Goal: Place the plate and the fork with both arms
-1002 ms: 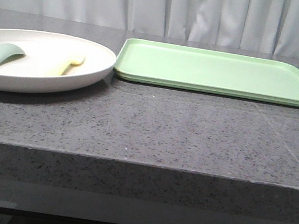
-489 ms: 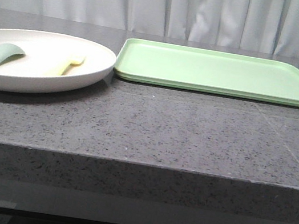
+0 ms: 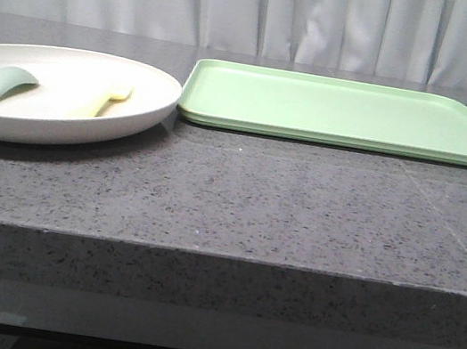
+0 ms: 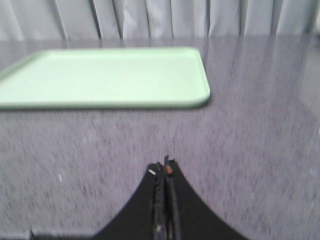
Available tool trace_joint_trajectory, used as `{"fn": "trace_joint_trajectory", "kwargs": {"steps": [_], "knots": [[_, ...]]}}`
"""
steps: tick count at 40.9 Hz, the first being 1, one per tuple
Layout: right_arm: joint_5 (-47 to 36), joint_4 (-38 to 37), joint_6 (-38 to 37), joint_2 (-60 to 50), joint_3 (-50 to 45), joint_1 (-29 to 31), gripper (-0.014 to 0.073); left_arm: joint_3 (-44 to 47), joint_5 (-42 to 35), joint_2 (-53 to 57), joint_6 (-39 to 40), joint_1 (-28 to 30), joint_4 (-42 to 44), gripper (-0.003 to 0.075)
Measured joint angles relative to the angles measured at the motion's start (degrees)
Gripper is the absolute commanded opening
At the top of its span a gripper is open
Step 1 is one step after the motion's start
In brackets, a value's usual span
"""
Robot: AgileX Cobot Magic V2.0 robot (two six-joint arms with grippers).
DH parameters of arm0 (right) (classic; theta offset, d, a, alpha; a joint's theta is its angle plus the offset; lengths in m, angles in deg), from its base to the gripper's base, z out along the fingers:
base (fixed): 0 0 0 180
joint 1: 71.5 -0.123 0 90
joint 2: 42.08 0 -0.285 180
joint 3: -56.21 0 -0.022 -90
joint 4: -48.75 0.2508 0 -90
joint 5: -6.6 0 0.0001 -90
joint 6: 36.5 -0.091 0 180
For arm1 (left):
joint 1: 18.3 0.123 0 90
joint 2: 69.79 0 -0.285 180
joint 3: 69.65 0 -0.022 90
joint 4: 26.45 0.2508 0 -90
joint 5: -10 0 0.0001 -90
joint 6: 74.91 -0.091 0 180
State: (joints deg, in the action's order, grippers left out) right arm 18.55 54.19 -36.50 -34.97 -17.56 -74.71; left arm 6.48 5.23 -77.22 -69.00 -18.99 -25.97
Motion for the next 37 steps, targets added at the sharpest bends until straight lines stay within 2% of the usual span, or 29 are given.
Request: {"fn": "trace_joint_trajectory", "kwargs": {"steps": [7,15,20,27,30,33,35,37], "knots": [[3.38,0.0,0.0,3.23,10.69,0.0,-0.0058,-9.35,5.54,-2.08,0.0,0.0,2.96,-0.0018],[5.01,0.0,0.0,17.86,22.6,0.0,-0.0058,-22.37,11.71,-16.41,0.0,0.0,8.14,-0.0018],[5.01,0.0,0.0,26.3,27.05,0.0,-0.0058,-27.75,15.62,-25.2,0.0,0.0,9.52,-0.0018],[5.1,0.13,0.0,32.58,28.52,0.0,-0.0044,-31.53,16.69,-33.26,-0.09,0.0,10.38,-0.0018],[5.0,0.13,0.0,33.39,28.52,0.0,0.0016,-31.71,16.55,-34.9,-0.09,0.0,10.51,-0.0016],[4.64,0.13,0.0,33.42,28.52,0.0,0.0131,-31.8,16.55,-36.01,-0.09,0.0,10.51,0.0013],[4.26,0.13,0.0,33.42,28.52,0.0,0.0227,-31.8,16.55,-36.56,-0.09,0.0,10.51,0.0073],[4.11,0.13,0.0,33.42,28.63,0.0,0.033,-31.8,16.55,-37.21,-0.09,0.0,10.51,0.0173]]}}
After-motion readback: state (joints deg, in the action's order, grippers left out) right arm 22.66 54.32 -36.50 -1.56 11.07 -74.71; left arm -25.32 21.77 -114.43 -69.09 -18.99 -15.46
